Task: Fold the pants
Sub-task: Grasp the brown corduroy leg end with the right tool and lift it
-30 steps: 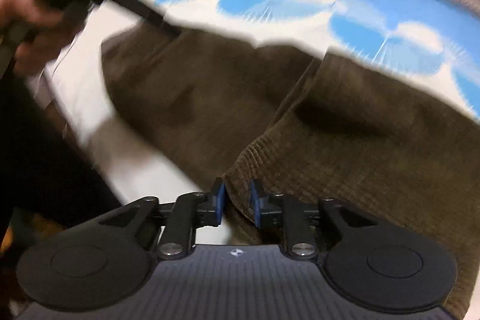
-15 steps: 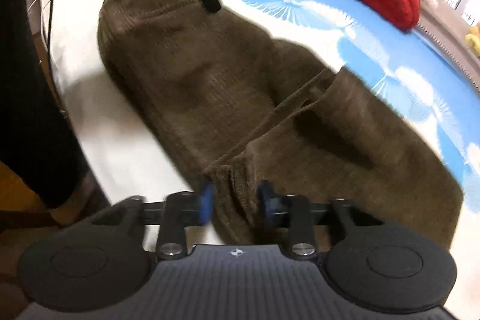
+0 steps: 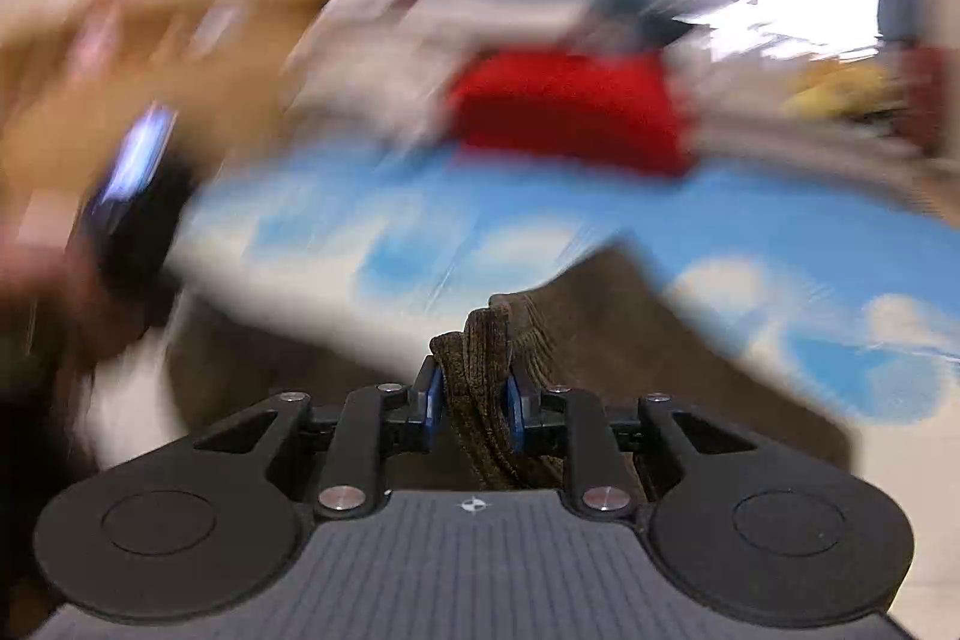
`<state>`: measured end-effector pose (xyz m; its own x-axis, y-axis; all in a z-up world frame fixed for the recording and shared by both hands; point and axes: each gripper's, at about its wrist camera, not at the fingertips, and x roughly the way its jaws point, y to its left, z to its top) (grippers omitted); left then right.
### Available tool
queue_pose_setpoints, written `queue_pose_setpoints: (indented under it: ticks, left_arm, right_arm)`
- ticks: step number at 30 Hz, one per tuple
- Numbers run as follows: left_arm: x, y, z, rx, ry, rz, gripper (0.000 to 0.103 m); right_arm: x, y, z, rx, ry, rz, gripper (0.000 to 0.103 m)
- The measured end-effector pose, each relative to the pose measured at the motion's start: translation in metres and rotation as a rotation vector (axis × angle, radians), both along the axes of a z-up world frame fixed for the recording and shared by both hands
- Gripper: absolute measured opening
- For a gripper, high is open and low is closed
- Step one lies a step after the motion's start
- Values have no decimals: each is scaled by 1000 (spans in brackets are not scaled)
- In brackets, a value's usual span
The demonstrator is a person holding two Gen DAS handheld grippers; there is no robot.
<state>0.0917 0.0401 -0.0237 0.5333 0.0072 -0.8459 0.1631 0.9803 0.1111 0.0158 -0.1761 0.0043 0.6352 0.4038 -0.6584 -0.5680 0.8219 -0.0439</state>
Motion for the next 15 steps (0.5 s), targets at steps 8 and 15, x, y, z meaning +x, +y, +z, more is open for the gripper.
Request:
queue_pose_setpoints:
  ticks: [8, 15]
  left_arm:
    - [-1, -2, 1, -11, 1, -17, 77]
    - [0, -10, 1, -50, 15, -40, 76]
  right_arm:
    - [0, 31, -44, -185, 117, 67, 24]
    - [0, 5, -30, -26, 221, -17, 33]
